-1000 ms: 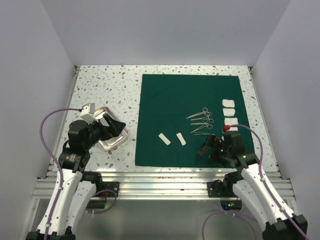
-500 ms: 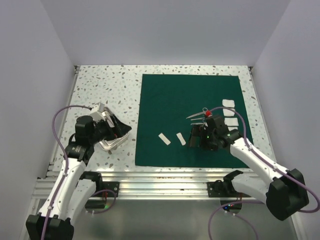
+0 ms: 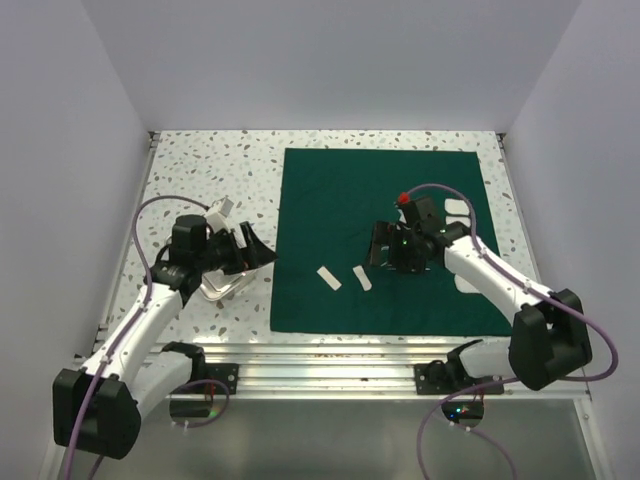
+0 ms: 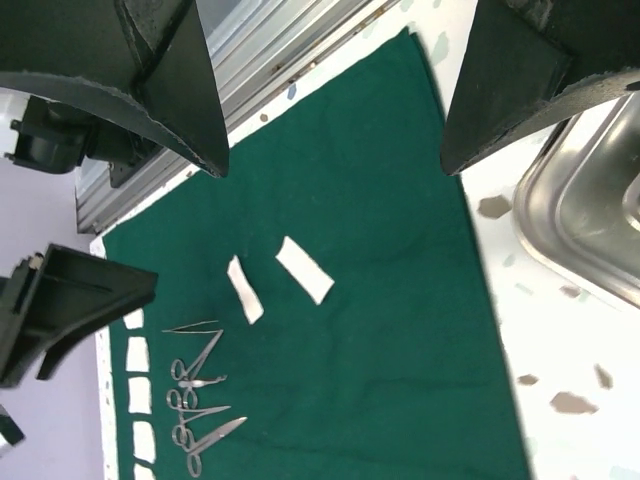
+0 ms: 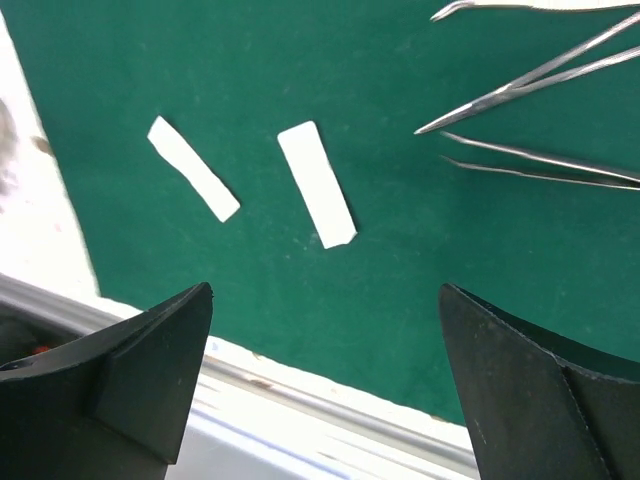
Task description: Prepare the surgical pack
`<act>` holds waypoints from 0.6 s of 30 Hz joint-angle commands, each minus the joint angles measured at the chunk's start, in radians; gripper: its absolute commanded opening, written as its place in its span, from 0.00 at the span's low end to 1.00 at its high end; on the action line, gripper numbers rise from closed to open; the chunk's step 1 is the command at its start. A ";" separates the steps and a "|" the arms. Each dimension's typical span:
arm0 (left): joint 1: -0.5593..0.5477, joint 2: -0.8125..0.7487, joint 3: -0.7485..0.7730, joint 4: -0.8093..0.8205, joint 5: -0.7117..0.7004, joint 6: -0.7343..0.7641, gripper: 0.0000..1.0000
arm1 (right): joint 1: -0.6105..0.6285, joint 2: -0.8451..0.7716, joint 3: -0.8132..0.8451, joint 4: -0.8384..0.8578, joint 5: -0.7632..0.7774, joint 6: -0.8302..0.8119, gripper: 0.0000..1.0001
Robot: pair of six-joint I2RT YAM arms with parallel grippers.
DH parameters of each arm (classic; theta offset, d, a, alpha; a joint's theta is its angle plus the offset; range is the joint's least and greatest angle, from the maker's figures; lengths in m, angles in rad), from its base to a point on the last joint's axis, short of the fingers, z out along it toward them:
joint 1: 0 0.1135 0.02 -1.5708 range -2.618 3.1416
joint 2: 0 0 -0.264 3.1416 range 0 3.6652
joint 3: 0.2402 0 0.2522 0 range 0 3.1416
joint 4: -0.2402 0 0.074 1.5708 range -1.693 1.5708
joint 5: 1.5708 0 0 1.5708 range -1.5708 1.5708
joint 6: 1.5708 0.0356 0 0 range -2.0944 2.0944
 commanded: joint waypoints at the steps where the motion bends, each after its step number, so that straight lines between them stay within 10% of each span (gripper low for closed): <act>1: -0.050 0.029 0.095 -0.032 -0.021 0.031 0.89 | -0.103 0.005 0.068 -0.064 -0.129 0.029 0.99; 18: -0.089 0.191 0.221 -0.216 -0.072 0.189 0.87 | -0.652 -0.046 0.139 -0.319 -0.048 0.064 0.88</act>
